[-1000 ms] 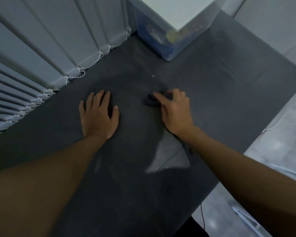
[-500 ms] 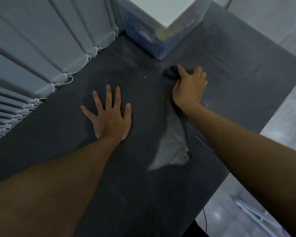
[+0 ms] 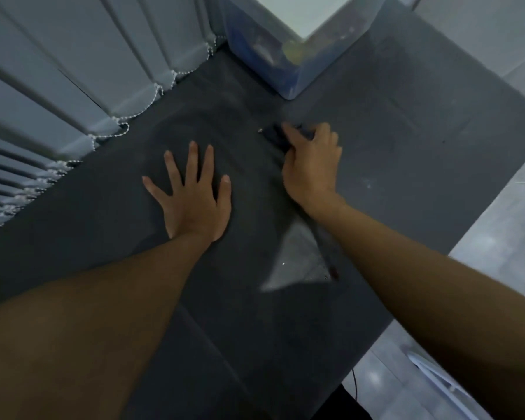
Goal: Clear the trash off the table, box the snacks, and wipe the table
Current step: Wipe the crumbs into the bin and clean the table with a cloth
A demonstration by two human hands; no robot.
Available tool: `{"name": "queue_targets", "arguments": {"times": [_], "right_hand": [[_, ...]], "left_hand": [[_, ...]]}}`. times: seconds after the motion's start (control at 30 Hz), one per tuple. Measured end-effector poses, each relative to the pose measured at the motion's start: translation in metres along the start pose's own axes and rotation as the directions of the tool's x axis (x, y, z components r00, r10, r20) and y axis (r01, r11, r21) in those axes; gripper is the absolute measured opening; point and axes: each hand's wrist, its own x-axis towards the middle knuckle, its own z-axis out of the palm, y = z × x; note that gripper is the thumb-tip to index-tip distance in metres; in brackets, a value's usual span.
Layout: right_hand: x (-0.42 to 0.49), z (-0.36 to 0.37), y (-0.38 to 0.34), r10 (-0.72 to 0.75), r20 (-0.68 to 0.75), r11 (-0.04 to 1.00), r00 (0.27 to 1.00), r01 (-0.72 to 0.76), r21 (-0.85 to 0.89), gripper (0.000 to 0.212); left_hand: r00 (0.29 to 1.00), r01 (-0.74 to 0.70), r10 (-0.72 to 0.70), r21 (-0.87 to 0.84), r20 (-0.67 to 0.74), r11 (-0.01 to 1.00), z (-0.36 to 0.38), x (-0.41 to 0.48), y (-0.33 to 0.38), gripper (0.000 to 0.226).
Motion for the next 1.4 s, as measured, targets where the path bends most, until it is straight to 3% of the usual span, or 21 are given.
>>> {"name": "queue_targets", "arguments": {"times": [0.07,0.13,0.2,0.27,0.33,0.43,0.5,0.57,0.63,0.67,0.73,0.8,0.83,0.87,0.93,1.0,1.03,1.13,1.23,1.33,1.4], "right_hand": [[-0.036,0.000,0.000,-0.184,0.039,0.981,0.982,0.182,0.063,0.049],[-0.062,-0.006,0.012,-0.418,0.133,0.906,0.898,0.403,0.129,0.049],[-0.064,-0.018,0.032,-0.516,0.211,0.856,0.830,0.500,0.128,0.048],[-0.059,-0.026,0.050,-0.396,0.146,0.917,0.906,0.397,0.024,0.048],[-0.062,-0.032,0.058,-0.128,0.037,0.991,0.991,0.130,-0.032,0.048],[-0.097,-0.032,0.042,0.092,-0.022,0.995,0.995,-0.093,-0.037,0.050],[-0.130,-0.033,0.031,-0.045,0.036,0.999,0.998,0.046,-0.004,0.052],[-0.155,-0.038,0.030,-0.285,0.142,0.958,0.948,0.284,0.028,0.052],[-0.154,-0.044,0.039,-0.388,0.194,0.914,0.901,0.403,-0.043,0.052],[-0.148,-0.046,0.043,-0.359,0.181,0.920,0.916,0.380,-0.095,0.051],[-0.139,-0.046,0.044,-0.155,0.084,0.977,0.984,0.166,-0.137,0.050],[-0.148,-0.043,0.034,0.048,0.005,0.996,0.999,-0.048,-0.081,0.049],[-0.158,-0.040,0.028,0.073,-0.007,0.996,0.997,-0.073,-0.057,0.049],[-0.170,-0.039,0.022,0.046,0.005,0.998,0.999,-0.045,-0.038,0.049],[-0.199,-0.041,0.018,-0.170,0.086,0.986,0.982,0.169,0.016,0.047],[-0.210,-0.047,0.030,-0.390,0.181,0.920,0.903,0.389,0.047,0.045],[-0.207,-0.050,0.039,-0.417,0.195,0.906,0.888,0.422,0.018,0.046],[-0.194,-0.050,0.048,-0.205,0.088,0.972,0.975,0.213,-0.102,0.047],[-0.213,-0.047,0.031,-0.060,0.048,0.997,0.997,0.063,-0.046,0.049],[-0.266,-0.051,0.020,-0.210,0.122,0.978,0.970,0.207,0.033,0.051],[-0.298,-0.058,0.024,-0.385,0.206,0.923,0.899,0.380,0.065,0.051]], "left_hand": [[1.000,0.003,-0.003,-0.026,-0.010,1.000,-0.001,0.001,-0.001,0.062],[0.999,0.006,-0.009,-0.083,-0.043,0.997,-0.002,0.000,-0.002,0.060],[0.995,0.002,-0.018,-0.162,-0.096,0.987,-0.003,-0.004,-0.003,0.057],[0.990,-0.019,-0.012,-0.211,-0.143,0.977,-0.003,-0.009,-0.005,0.054],[0.991,-0.051,0.020,-0.235,-0.135,0.971,-0.003,-0.016,-0.009,0.056],[0.991,-0.118,0.104,-0.173,-0.084,0.978,-0.001,-0.029,-0.014,0.063],[0.988,-0.147,0.140,-0.128,-0.063,0.981,0.002,-0.045,-0.017,0.066],[0.982,-0.187,0.182,-0.106,-0.054,0.977,0.004,-0.067,-0.019,0.065],[0.975,-0.224,0.222,-0.099,-0.028,0.970,0.004,-0.090,-0.020,0.063],[0.971,-0.238,0.237,-0.093,-0.018,0.967,0.005,-0.102,-0.021,0.063],[0.967,-0.255,0.256,-0.084,-0.010,0.963,0.010,-0.127,-0.022,0.061],[0.972,-0.234,0.233,-0.079,-0.017,0.969,0.017,-0.149,-0.022,0.060],[0.978,-0.211,0.209,-0.074,-0.026,0.975,0.020,-0.157,-0.022,0.060],[0.981,-0.191,0.190,-0.067,-0.034,0.979,0.023,-0.161,-0.022,0.060],[0.982,-0.184,0.181,-0.056,-0.048,0.981,0.027,-0.163,-0.024,0.059],[0.980,-0.193,0.190,-0.049,-0.055,0.980,0.027,-0.160,-0.024,0.058],[0.980,-0.195,0.192,-0.046,-0.056,0.980,0.027,-0.159,-0.022,0.057],[0.979,-0.191,0.187,-0.045,-0.082,0.981,0.027,-0.162,-0.019,0.055],[0.974,-0.195,0.176,-0.127,-0.144,0.973,0.026,-0.164,-0.022,0.052],[0.955,-0.249,0.198,-0.231,-0.222,0.941,0.026,-0.166,-0.028,0.049],[0.966,-0.220,0.176,-0.247,-0.190,0.944,0.024,-0.172,-0.030,0.049]]}}
